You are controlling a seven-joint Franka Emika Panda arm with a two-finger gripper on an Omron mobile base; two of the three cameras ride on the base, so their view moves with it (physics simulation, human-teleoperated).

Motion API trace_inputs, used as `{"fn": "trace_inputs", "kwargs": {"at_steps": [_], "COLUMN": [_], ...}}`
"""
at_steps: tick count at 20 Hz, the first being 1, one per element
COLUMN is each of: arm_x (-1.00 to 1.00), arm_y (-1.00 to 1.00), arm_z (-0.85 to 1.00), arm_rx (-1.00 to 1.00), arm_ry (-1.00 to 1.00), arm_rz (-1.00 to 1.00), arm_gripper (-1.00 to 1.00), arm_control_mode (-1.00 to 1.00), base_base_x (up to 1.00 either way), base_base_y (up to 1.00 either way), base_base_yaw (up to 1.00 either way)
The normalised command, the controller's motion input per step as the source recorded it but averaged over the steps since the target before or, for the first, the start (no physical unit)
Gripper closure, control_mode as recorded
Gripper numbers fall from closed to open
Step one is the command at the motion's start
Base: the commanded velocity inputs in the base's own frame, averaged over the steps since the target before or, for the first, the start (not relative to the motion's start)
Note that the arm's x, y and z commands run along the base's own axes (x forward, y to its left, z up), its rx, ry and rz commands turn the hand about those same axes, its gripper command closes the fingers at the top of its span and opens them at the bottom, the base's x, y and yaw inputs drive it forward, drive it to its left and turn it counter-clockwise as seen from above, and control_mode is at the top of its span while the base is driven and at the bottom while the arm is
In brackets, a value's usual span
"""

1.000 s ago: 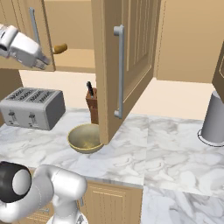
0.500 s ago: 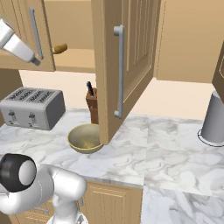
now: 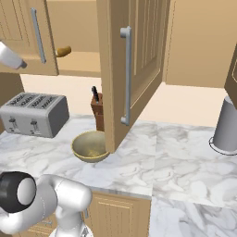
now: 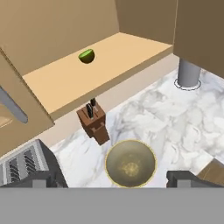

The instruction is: Open the cabinet. Pick the orange and kiwi from the cabinet and place them into the bowl. Then close the cabinet.

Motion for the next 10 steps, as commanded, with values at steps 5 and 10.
{"fn": "trace_inputs", "kwargs": {"at_steps": [5, 10], "arm_x": [0.13, 0.25], "arm_y": [0.21, 0.02], "arm_z": [-0.03, 0.00], "arm_rx": [0.00, 0.00], "arm_ry": [0.00, 0.00], "arm_rz": [0.19, 0.20], "arm_gripper": [-1.00, -1.00], "arm_control_mode": [-1.00, -1.00], "base_base_x": [0.00, 0.00], "base_base_y": [0.00, 0.00], "base_base_yaw": [0.00, 0.00]}}
